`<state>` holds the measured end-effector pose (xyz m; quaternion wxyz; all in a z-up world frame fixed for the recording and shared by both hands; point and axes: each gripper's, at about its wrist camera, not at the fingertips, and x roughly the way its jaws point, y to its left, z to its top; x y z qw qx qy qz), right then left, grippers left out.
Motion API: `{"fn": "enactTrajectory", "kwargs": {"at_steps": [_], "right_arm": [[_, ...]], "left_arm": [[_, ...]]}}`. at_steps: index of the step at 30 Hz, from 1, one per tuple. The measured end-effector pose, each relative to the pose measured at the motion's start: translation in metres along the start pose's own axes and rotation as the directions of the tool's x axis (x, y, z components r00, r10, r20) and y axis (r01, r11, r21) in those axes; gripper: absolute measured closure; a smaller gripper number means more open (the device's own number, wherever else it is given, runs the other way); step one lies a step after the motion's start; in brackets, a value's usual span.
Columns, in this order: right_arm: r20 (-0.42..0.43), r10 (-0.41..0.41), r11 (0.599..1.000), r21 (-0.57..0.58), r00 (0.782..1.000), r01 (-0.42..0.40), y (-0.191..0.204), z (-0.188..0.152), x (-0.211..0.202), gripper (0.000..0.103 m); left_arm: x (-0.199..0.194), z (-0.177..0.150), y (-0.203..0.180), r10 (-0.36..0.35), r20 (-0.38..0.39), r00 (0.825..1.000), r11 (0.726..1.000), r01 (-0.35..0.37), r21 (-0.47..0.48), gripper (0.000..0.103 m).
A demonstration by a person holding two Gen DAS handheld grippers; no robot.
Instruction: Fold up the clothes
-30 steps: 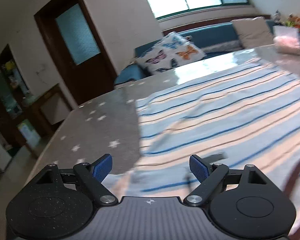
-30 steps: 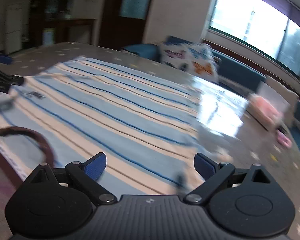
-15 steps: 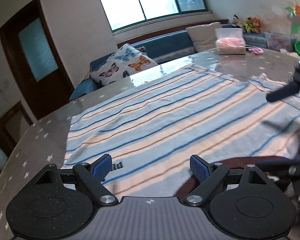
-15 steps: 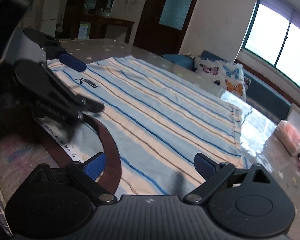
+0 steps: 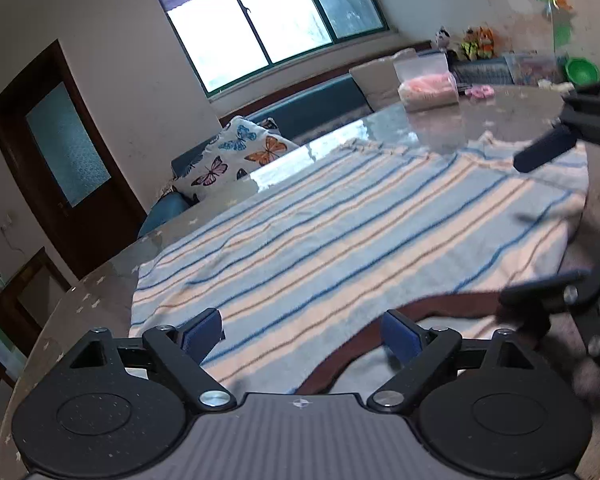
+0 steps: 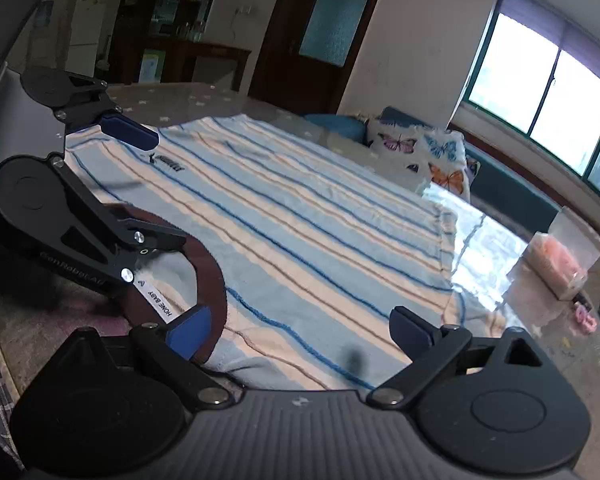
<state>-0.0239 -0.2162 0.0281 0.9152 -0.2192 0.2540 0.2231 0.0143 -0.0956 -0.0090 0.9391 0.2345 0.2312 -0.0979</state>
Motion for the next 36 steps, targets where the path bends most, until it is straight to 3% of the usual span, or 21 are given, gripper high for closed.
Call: {"fn": "enactTrajectory", "kwargs": {"at_steps": [7, 14, 18, 23, 25, 30, 36], "right_arm": [[0.009, 0.027, 1.000, 0.016, 1.000, -0.027, -0.003, -0.005, -0.013, 0.003], [-0.023, -0.077, 0.974, 0.214, 0.997, 0.080, -0.053, -0.015, -0.038, 0.004], [-0.099, -0.173, 0.927, 0.321, 0.980, 0.196, -0.092, -0.030, -0.038, 0.013], [-0.180, -0.202, 0.840, 0.474, 0.963, 0.265, -0.137, -0.057, -0.034, 0.031], [-0.198, -0.206, 0.822, 0.496, 0.958, 0.279, -0.147, -0.065, -0.031, 0.036], [-0.222, -0.223, 0.812, 0.496, 0.949, 0.307, -0.155, -0.074, -0.027, 0.045], [-0.221, -0.228, 0.791, 0.526, 0.948, 0.313, -0.160, -0.076, -0.026, 0.055]], "left_arm": [[0.000, 0.015, -0.004, -0.019, 0.044, 0.999, 1.000, 0.019, -0.003, 0.012], [0.005, 0.023, -0.021, -0.059, 0.057, 0.997, 0.998, 0.060, -0.007, 0.012], [0.008, 0.027, -0.039, -0.096, 0.066, 0.993, 0.995, 0.094, 0.027, 0.012], [0.008, 0.025, -0.060, -0.140, 0.058, 0.988, 0.988, 0.136, 0.070, 0.012], [0.007, 0.022, -0.067, -0.146, 0.056, 0.988, 0.985, 0.140, 0.103, 0.012], [0.001, 0.022, -0.071, -0.147, 0.080, 0.986, 0.980, 0.135, 0.145, 0.012], [0.008, 0.038, -0.067, -0.143, 0.079, 0.986, 0.986, 0.135, 0.099, 0.011]]}}
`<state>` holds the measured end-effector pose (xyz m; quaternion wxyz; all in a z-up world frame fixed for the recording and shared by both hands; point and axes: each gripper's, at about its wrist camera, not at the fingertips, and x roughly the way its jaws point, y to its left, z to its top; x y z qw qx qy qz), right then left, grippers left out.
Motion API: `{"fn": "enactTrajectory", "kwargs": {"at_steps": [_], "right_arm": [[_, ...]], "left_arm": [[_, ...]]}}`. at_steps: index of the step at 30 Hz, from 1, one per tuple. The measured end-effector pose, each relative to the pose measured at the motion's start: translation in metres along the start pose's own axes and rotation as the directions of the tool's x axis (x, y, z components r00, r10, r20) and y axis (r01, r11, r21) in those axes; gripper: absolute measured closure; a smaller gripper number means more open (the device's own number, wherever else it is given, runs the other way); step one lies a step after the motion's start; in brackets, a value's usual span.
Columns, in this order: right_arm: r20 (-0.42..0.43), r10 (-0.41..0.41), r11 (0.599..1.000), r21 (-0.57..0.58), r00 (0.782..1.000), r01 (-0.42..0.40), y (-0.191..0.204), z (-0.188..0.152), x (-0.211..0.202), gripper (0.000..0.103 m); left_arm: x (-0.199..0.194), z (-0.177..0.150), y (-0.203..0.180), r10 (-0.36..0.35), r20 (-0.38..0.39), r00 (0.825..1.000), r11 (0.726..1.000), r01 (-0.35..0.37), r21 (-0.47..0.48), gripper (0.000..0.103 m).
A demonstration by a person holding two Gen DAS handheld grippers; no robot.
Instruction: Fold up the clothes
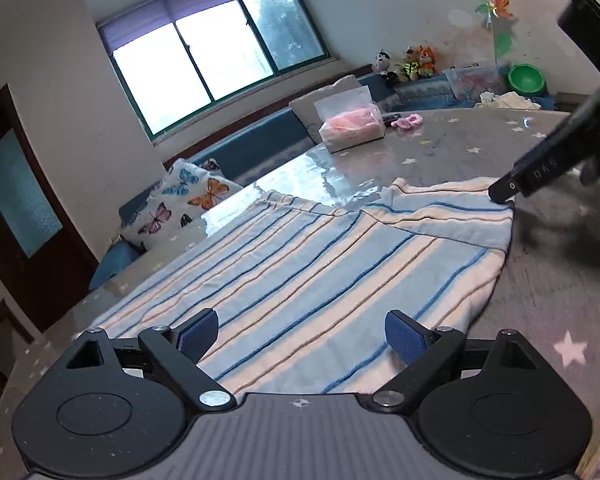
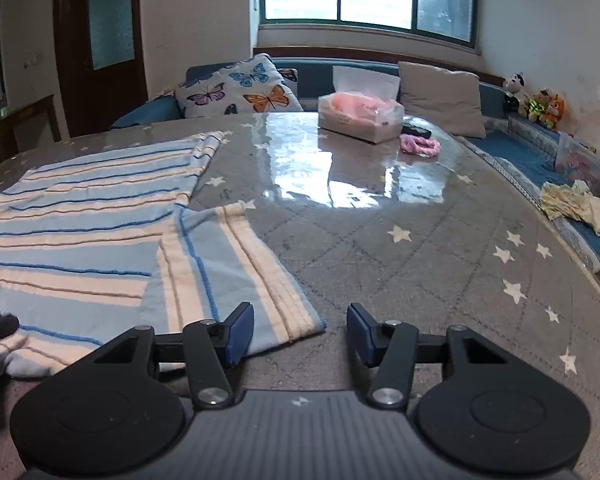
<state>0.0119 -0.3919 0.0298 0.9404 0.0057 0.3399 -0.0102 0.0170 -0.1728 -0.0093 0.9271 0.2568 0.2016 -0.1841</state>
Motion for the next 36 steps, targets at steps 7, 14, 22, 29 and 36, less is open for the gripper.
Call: {"fn": "enactTrajectory", "kwargs": {"at_steps": [7, 14, 22, 29, 36], "right_arm": [[0.006, 0.009, 0.999, 0.032, 1.000, -0.010, 0.000, -0.002, 0.002, 0.083], [0.050, 0.040, 0.998, 0.037, 0.998, -0.042, 0.004, 0.009, -0.012, 0.095], [0.148, 0.203, 0.978, -0.068, 0.968, -0.195, 0.047, 0.036, -0.052, 0.095], [0.097, 0.366, 0.922, -0.174, 0.926, -0.346, 0.103, 0.035, -0.043, 0.090], [0.032, 0.383, 0.912, -0.170, 0.923, -0.373, 0.112, 0.024, -0.019, 0.075]], "left_arm": [[0.006, -0.004, -0.012, -0.024, -0.029, 0.999, 0.999, 0.025, 0.028, 0.011], [0.001, -0.003, -0.002, -0.010, -0.020, 1.000, 1.000, 0.010, -0.003, 0.010], [-0.012, -0.012, 0.023, 0.047, -0.018, 0.999, 0.996, -0.049, -0.069, 0.010], [-0.023, -0.025, 0.048, 0.112, -0.044, 0.993, 0.985, -0.117, -0.126, 0.008], [-0.036, -0.038, 0.074, 0.188, -0.078, 0.979, 0.964, -0.199, -0.176, 0.008]]}}
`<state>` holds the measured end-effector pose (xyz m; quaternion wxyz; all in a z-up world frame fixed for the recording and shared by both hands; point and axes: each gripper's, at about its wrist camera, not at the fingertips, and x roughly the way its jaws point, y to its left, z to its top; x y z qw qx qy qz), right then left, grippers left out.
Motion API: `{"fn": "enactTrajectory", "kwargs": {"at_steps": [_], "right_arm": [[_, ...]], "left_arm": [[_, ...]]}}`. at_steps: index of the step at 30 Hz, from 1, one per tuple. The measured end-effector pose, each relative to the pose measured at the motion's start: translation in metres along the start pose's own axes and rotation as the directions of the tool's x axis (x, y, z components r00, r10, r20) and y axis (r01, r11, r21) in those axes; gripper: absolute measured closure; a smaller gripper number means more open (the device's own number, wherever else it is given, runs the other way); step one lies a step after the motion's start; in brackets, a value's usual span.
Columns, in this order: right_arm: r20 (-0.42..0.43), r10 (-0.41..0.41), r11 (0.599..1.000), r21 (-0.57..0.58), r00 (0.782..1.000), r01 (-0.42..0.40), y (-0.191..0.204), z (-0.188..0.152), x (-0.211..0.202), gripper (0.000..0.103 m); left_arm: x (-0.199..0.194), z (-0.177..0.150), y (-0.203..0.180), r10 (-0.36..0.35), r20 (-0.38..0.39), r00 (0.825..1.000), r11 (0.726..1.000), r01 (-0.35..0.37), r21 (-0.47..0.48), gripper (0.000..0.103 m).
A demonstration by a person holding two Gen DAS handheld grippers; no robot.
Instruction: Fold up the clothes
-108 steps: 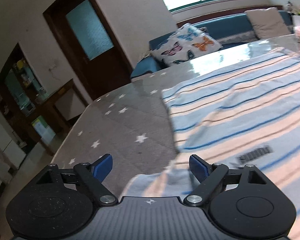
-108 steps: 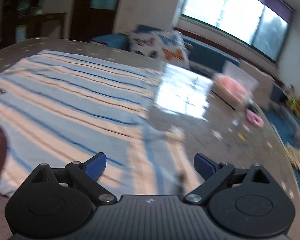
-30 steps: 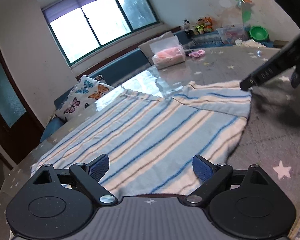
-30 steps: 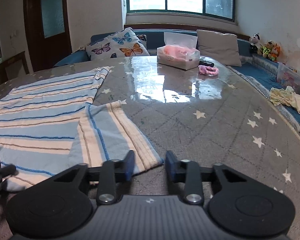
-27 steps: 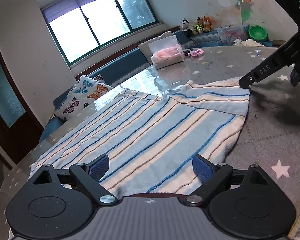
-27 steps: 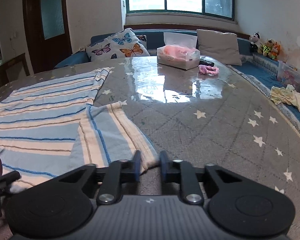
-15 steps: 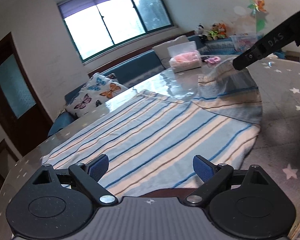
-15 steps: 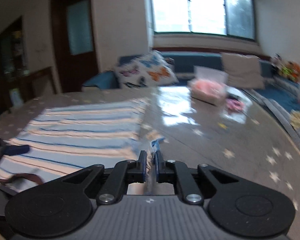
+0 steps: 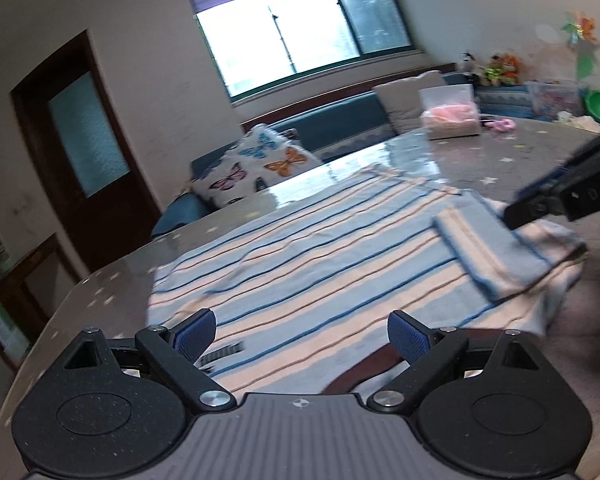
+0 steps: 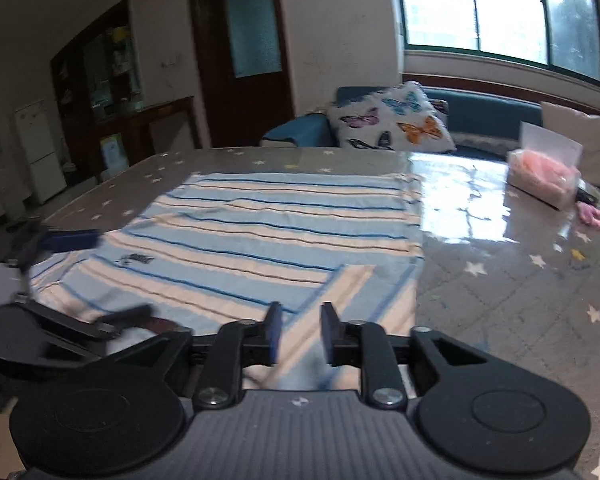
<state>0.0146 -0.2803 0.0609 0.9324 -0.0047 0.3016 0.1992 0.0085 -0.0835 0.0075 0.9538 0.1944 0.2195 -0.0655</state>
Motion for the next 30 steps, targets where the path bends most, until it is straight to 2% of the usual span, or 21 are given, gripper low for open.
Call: {"fn": "enactTrajectory", "kwargs": {"at_steps": [6, 10, 14, 18, 19, 22, 25, 27, 28, 30], "right_arm": [[-0.100, -0.073, 0.997, 0.007, 0.992, 0.074, -0.020, -0.013, 0.019, 0.075], [-0.089, -0.091, 0.996, -0.005, 0.992, 0.091, -0.026, -0.004, 0.022, 0.075], [-0.064, -0.087, 0.996, -0.012, 0.994, 0.086, -0.027, 0.012, 0.035, 0.067], [-0.086, -0.102, 0.995, -0.022, 0.991, 0.100, -0.030, 0.014, 0.059, 0.065], [-0.096, -0.107, 0.994, -0.022, 0.990, 0.105, -0.031, 0.013, 0.063, 0.065], [-0.097, -0.103, 0.995, -0.030, 0.990, 0.100, -0.028, 0.011, 0.065, 0.055], [-0.088, -0.109, 0.992, -0.078, 0.990, 0.103, -0.017, 0.013, 0.063, 0.051], [-0.087, -0.099, 0.991, -0.103, 0.991, 0.090, -0.008, 0.014, 0.062, 0.045], [-0.088, -0.088, 0.991, -0.111, 0.992, 0.078, -0.004, 0.015, 0.061, 0.044], [-0.089, -0.059, 0.989, -0.139, 0.994, 0.046, 0.008, 0.018, 0.059, 0.043]], "left_arm": [[-0.003, -0.014, 0.036, 0.098, -0.056, 0.994, 0.991, -0.103, -0.081, 0.008], [-0.010, -0.023, 0.064, 0.166, -0.092, 0.982, 0.973, -0.178, -0.147, 0.008], [-0.020, -0.035, 0.092, 0.233, -0.139, 0.963, 0.941, -0.259, -0.216, 0.008], [-0.031, -0.051, 0.125, 0.274, -0.201, 0.940, 0.894, -0.327, -0.307, 0.012], [-0.033, -0.056, 0.133, 0.276, -0.221, 0.935, 0.879, -0.339, -0.335, 0.015], [-0.035, -0.072, 0.160, 0.259, -0.297, 0.919, 0.824, -0.370, -0.430, 0.023], [-0.032, -0.089, 0.184, 0.202, -0.360, 0.911, 0.761, -0.377, -0.527, 0.035], [-0.028, -0.098, 0.195, 0.159, -0.383, 0.910, 0.728, -0.371, -0.577, 0.041], [-0.028, -0.101, 0.198, 0.144, -0.384, 0.912, 0.720, -0.362, -0.592, 0.044], [-0.029, -0.102, 0.200, 0.137, -0.382, 0.914, 0.723, -0.355, -0.592, 0.051]]}}
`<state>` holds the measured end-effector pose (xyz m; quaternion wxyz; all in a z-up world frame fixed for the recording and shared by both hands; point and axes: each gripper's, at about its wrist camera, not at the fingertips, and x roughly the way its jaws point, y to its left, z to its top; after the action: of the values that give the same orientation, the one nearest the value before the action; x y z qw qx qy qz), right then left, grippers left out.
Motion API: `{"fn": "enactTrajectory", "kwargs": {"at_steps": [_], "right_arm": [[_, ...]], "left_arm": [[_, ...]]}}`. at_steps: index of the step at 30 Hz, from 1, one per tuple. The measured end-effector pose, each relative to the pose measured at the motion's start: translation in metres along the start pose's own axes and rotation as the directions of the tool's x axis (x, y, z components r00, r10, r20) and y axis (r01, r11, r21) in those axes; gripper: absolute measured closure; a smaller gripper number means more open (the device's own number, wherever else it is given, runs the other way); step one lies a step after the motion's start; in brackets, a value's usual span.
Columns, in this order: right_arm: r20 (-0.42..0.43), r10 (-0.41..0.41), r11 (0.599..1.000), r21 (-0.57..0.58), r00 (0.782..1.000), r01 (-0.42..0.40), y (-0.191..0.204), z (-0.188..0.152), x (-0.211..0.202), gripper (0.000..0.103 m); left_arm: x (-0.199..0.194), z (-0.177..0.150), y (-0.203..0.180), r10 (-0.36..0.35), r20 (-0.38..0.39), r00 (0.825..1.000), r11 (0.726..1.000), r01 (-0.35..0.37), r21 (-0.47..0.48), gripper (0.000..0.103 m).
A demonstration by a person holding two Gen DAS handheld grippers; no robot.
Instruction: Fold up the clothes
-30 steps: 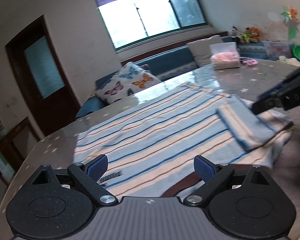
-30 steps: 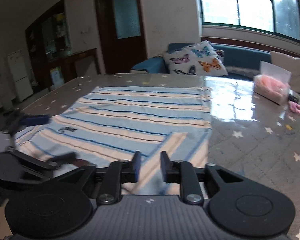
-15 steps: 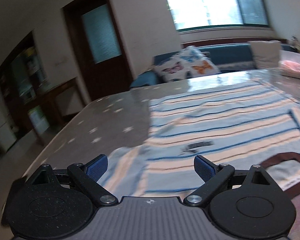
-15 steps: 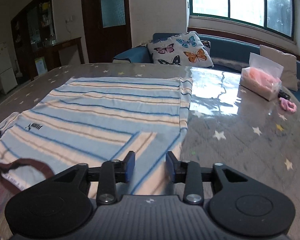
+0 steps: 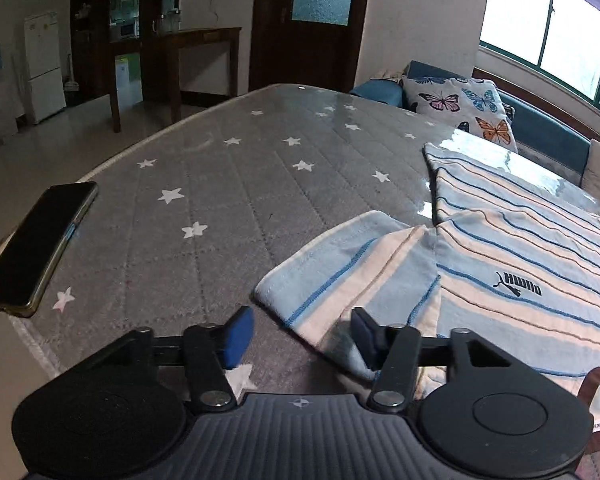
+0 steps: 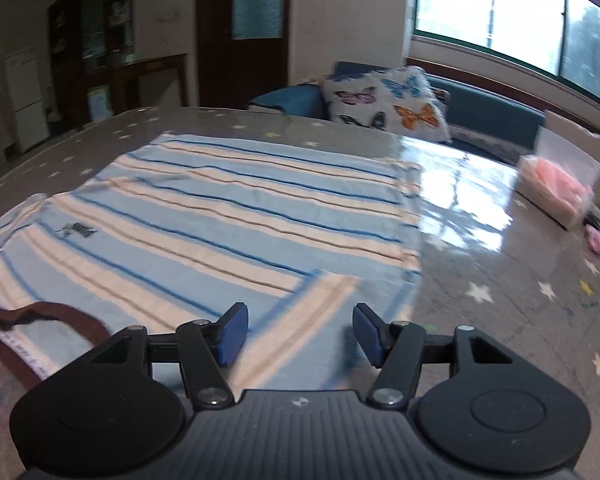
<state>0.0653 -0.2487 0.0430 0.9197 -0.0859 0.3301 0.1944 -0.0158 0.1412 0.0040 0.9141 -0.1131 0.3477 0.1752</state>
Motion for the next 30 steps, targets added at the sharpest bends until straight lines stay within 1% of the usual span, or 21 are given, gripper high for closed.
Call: {"fn": "enactTrajectory", "kwargs": {"at_steps": [2, 3, 4, 5, 8, 12, 14, 16, 19, 22, 25, 27, 29, 30], "right_arm": [[0.001, 0.034, 0.999, -0.034, 0.999, -0.034, 0.013, 0.004, -0.002, 0.039], [-0.001, 0.058, 0.997, -0.053, 0.998, -0.058, 0.021, 0.007, -0.002, 0.037], [-0.001, 0.080, 0.994, -0.073, 0.997, -0.080, 0.029, 0.010, -0.002, 0.036], [-0.002, 0.102, 0.990, -0.098, 0.995, -0.102, 0.038, 0.012, -0.001, 0.035], [-0.012, 0.167, 0.971, -0.169, 0.986, -0.166, 0.067, 0.020, 0.004, 0.031], [-0.030, 0.248, 0.936, -0.252, 0.968, -0.248, 0.106, 0.030, 0.011, 0.031], [-0.042, 0.299, 0.906, -0.301, 0.953, -0.297, 0.133, 0.035, 0.017, 0.030], [-0.055, 0.337, 0.876, -0.347, 0.940, -0.334, 0.157, 0.039, 0.022, 0.030], [-0.074, 0.368, 0.838, -0.405, 0.927, -0.365, 0.188, 0.042, 0.032, 0.030], [-0.089, 0.389, 0.813, -0.435, 0.917, -0.387, 0.212, 0.044, 0.037, 0.030], [-0.101, 0.394, 0.802, -0.447, 0.913, -0.396, 0.230, 0.046, 0.043, 0.030], [-0.104, 0.394, 0.794, -0.462, 0.913, -0.395, 0.240, 0.045, 0.044, 0.030], [-0.102, 0.378, 0.789, -0.484, 0.920, -0.378, 0.250, 0.042, 0.046, 0.030], [-0.101, 0.370, 0.788, -0.493, 0.923, -0.370, 0.253, 0.040, 0.047, 0.030]], "left_arm": [[0.000, 0.000, 0.001, -0.006, 0.003, 1.000, 1.000, 0.006, 0.011, 0.059], [0.001, 0.000, 0.001, -0.014, 0.003, 1.000, 1.000, 0.014, 0.016, 0.061], [0.003, 0.001, 0.000, -0.016, 0.004, 1.000, 1.000, 0.016, 0.020, 0.065], [0.003, 0.002, 0.001, -0.015, 0.008, 1.000, 1.000, 0.015, 0.025, 0.073], [0.007, 0.005, 0.005, -0.018, 0.016, 1.000, 1.000, 0.018, 0.021, 0.085], [0.008, 0.008, 0.010, -0.027, 0.017, 0.999, 1.000, 0.027, -0.008, 0.085], [0.006, 0.007, 0.012, -0.016, 0.026, 1.000, 1.000, 0.016, -0.014, 0.084], [0.004, 0.006, 0.015, -0.021, 0.027, 0.999, 1.000, 0.022, -0.021, 0.081], [0.003, 0.005, 0.018, -0.039, 0.027, 0.999, 0.999, 0.040, -0.029, 0.075], [0.005, 0.006, 0.020, -0.048, 0.030, 0.998, 0.998, 0.049, -0.031, 0.074], [0.008, 0.009, 0.020, -0.061, 0.030, 0.998, 0.998, 0.061, -0.021, 0.075], [0.010, 0.010, 0.022, -0.071, 0.028, 0.997, 0.997, 0.072, -0.020, 0.087], [0.012, 0.011, 0.024, -0.089, 0.027, 0.996, 0.995, 0.090, -0.034, 0.098], [0.012, 0.012, 0.025, -0.094, 0.030, 0.995, 0.995, 0.095, -0.042, 0.099]]}}
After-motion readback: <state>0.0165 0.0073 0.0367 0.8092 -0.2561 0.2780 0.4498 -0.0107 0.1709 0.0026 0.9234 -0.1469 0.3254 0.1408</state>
